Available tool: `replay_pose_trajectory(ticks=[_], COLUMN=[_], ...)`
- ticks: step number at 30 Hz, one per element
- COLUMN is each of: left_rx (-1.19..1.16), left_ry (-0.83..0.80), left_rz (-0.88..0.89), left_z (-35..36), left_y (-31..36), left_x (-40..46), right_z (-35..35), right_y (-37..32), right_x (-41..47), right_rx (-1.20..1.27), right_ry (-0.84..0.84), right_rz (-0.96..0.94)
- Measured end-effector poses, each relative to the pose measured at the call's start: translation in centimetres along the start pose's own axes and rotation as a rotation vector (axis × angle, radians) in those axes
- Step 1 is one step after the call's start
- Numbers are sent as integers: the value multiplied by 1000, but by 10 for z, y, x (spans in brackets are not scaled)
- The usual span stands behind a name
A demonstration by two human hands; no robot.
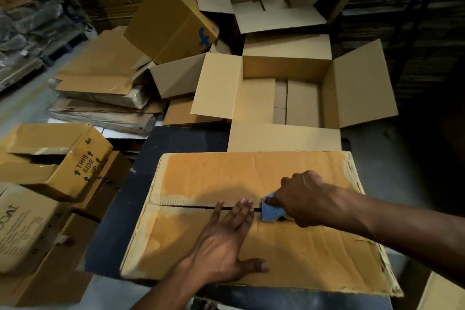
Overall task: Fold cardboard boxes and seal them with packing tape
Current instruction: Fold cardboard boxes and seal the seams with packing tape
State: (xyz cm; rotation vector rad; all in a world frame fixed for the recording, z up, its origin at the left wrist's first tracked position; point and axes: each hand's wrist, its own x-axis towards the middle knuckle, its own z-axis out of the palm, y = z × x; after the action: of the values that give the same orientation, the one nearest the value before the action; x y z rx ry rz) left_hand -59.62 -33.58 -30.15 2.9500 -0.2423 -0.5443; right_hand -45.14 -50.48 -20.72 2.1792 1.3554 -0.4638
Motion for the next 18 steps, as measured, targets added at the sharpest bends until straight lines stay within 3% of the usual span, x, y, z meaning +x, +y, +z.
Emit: replay_pose_trajectory(ticks=[12,16,18], left_rx=[-93,-37,27], left_ry=[186,244,298], left_rz=[-334,-535,-551], left_z=[11,14,10], left_y=[-29,-45,-34], left_x=[-41,-65,-52], right_z=[5,7,9], right_y=[10,13,13], right_x=[-7,-7,-3], right_rx=[59,49,26], right_ry=[85,107,121], right_rz=[-45,-77,-81])
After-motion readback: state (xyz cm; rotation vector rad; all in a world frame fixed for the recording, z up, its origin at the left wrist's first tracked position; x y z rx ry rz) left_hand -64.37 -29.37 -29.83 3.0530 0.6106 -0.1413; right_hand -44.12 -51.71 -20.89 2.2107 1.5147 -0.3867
